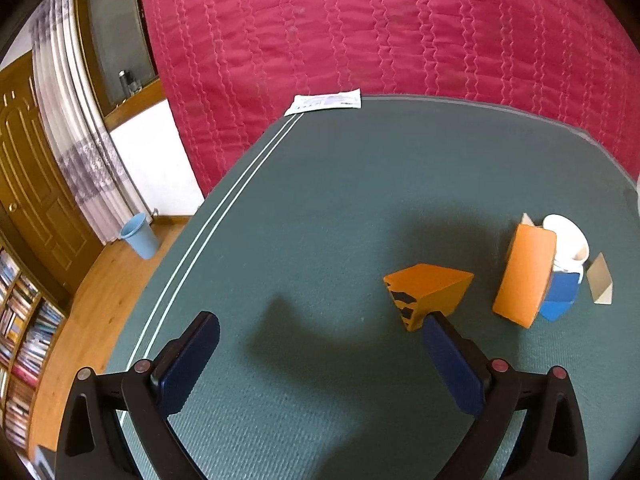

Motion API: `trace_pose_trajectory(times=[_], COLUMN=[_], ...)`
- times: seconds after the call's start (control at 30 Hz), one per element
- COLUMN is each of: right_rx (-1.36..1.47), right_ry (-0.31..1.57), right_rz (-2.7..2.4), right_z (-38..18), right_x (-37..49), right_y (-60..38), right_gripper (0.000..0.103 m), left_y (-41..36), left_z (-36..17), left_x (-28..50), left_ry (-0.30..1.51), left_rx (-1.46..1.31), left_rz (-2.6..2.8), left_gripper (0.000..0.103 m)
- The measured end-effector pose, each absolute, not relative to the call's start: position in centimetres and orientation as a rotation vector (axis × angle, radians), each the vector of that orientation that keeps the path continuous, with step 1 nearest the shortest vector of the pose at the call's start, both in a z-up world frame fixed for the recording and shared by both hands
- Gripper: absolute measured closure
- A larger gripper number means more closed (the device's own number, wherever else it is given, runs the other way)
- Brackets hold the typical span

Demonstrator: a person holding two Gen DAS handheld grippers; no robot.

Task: Organize rigid objects
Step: 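Lower the left gripper onto the orange cube and close on it, then grasp the white cup on its saucer with the right gripper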

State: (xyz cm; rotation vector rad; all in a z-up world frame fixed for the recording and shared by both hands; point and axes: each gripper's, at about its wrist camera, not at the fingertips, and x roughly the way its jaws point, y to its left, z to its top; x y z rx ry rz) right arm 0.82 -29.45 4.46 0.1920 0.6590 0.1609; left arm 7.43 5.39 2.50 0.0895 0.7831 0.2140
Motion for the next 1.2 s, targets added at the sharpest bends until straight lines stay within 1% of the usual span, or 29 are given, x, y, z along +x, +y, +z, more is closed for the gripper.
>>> trace_pose_trajectory(times=[0.3,0.37,0.43,0.47,0.53,0.67,0.7,0.73,0.77,0.83,1.03,1.2], right_rx=[0.167,0.163,0.159,0.158,0.156,0.153,0.152,0.15,0.149,0.145,0.136,0.126], right_ry=[0.684,0.687,0.692,0.694,0.697,0.703,0.706,0.708,0.711,0.714,0.733,0.789], right_rz=[0.181,0.183,0.187,0.188,0.191,0.2,0.203,0.206,0.211,0.218,0.249,0.301], right_z=[3.9,3.8,3.8,3.8,3.8,3.7,3.6,3.6,3.6,3.5,3.3,2.8], right_x=[0.8,0.8,0.9,0.9,0.8,0.8,0.9,0.9,0.8,0.8,0.8,1.6], right_y=[-28.4,-28.3,-28.1,-28.1,-28.0,-27.7,-27.6,-27.5,-27.4,-27.1,-26.2,-24.9], right_gripper=[0.037,0.037,0.037,0.037,0.037,0.037,0.037,0.037,0.037,0.037,0.037,0.037], left_y=[3.2,3.1,3.0,3.0,3.2,4.1,4.2,4.3,4.4,4.2,4.0,3.7], left_z=[2.3,2.3,2.4,2.3,2.0,1.7,1.8,1.8,1.8,1.9,2.1,2.3], left_x=[7.9,8.4,8.8,9.1,9.5,9.9,9.8,9.7,9.6,9.5,9.1,8.6], left_ry=[0.808,0.813,0.814,0.82,0.841,0.878,0.877,0.874,0.869,0.863,0.849,0.834], left_rx=[0.077,0.069,0.061,0.053,0.031,-0.045,-0.054,-0.058,-0.06,-0.059,-0.06,-0.051], left_rz=[0.142,0.139,0.134,0.131,0.124,0.087,0.087,0.09,0.089,0.077,0.053,0.03], left_gripper=[0.0,0.003,0.013,0.016,0.028,0.038,0.041,0.049,0.053,0.07,0.07,0.07])
